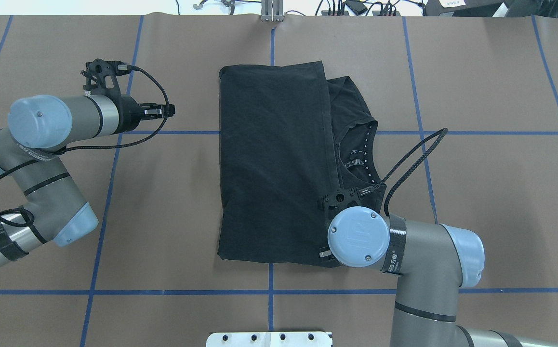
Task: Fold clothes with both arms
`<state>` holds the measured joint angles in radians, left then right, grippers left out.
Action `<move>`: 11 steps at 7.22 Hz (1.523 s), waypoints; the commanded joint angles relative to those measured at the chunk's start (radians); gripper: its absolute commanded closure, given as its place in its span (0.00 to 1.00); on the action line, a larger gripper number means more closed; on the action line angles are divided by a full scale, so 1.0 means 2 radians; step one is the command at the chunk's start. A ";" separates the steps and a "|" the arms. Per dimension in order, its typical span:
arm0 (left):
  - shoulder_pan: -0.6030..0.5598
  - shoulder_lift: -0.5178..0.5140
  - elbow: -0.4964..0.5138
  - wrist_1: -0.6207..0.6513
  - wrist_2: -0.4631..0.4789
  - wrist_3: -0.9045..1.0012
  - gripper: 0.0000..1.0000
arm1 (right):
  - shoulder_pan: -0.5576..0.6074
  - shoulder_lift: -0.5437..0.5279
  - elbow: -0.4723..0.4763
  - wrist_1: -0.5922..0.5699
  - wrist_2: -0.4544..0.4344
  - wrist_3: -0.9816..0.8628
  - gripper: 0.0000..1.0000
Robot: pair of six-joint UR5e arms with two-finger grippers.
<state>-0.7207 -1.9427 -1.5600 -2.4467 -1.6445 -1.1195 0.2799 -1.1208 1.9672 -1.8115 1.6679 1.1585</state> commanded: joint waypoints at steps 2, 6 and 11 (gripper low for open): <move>0.001 0.000 0.000 0.000 0.000 0.000 0.38 | 0.000 -0.016 0.024 0.001 0.004 0.052 0.00; 0.001 -0.003 0.006 0.000 0.000 0.001 0.38 | 0.010 -0.062 0.038 0.124 -0.025 0.516 0.00; 0.002 -0.003 0.009 -0.001 0.002 0.001 0.38 | -0.003 -0.064 0.000 0.126 -0.052 0.604 0.02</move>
<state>-0.7167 -1.9481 -1.5421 -2.4471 -1.6420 -1.1183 0.2831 -1.2529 1.9838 -1.5590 1.5642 2.3644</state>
